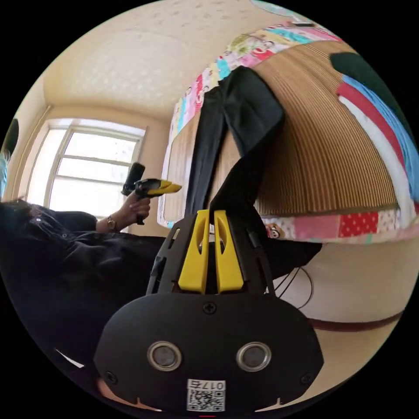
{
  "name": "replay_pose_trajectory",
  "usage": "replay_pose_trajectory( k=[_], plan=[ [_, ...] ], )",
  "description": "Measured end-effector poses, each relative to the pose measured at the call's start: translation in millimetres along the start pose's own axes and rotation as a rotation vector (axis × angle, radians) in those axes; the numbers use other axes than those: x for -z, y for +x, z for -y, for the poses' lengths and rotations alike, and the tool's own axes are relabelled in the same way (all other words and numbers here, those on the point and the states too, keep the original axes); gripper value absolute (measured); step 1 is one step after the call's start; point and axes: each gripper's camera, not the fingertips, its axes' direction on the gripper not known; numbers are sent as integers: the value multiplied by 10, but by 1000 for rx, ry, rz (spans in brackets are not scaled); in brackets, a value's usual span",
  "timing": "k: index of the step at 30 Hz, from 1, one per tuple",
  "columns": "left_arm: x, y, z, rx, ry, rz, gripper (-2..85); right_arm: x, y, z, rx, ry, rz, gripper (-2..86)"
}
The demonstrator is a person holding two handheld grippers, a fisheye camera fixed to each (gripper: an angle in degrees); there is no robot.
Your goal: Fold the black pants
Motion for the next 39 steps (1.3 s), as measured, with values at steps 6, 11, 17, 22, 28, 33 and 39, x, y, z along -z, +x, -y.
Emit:
replay_pose_trajectory(
  k=[6, 11, 17, 22, 28, 33, 39],
  plan=[
    [-282, 357, 446, -65, -133, 38, 168, -572, -375, 363, 159, -125, 161, 25],
    [-401, 238, 247, -18, -186, 208, 48, -827, -240, 463, 287, -444, 208, 29],
    [-176, -104, -217, 72, -92, 90, 18, -528, 1004, 1523, 46, -520, -21, 63],
    [43, -387, -465, 152, 29, -12, 2, -534, 1889, 3252, -183, -172, 128, 157],
    [168, -554, -723, 192, 143, -159, 3, -1180, 2126, 4682, -373, 45, -118, 100],
    [630, -849, -1284, 205, 384, -454, 3, -1828, 526, 5055, -31, 166, -586, 36],
    [1335, -1495, -2295, 275, 712, -742, 9, -3032, -704, 5130, 207, 176, -438, 37]
  ],
)
